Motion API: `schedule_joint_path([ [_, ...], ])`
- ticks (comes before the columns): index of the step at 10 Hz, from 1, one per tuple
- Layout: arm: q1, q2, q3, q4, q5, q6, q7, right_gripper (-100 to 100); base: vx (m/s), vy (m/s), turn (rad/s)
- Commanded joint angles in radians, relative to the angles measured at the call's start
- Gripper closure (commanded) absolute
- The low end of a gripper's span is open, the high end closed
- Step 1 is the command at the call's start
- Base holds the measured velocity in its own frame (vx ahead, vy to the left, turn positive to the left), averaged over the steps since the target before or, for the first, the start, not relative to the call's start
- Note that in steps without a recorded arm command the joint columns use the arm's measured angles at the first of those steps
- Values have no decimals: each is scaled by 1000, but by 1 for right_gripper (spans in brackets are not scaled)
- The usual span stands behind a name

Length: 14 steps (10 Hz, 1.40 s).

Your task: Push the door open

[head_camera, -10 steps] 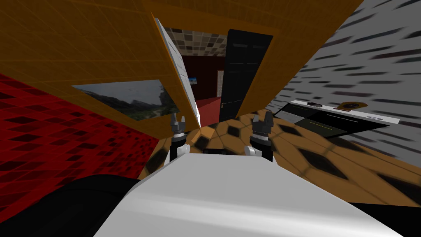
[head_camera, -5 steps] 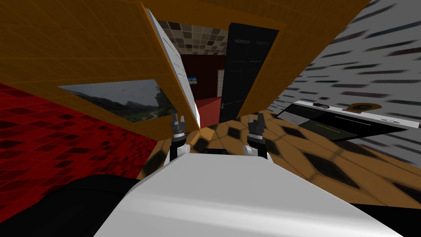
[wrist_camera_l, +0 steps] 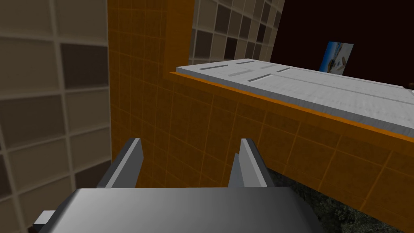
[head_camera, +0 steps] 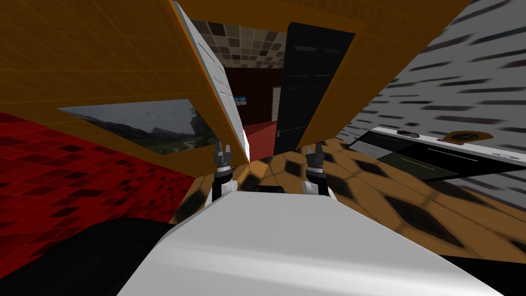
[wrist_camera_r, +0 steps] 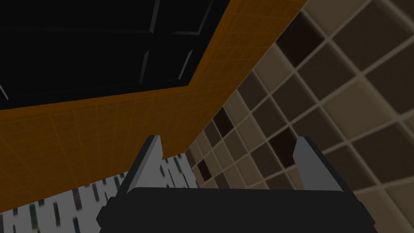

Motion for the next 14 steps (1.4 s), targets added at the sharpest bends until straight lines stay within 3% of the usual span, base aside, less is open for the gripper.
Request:
schedule_joint_path([
  [1, -14, -8, -1, 31, 6, -4, -9, -100, 96, -24, 16],
  [2, -32, -16, 0, 72, 15, -11, -20, -100, 131, -33, 25],
  [14, -154, -59, 4, 353, 73, -61, -96, -100, 101, -33, 19],
])
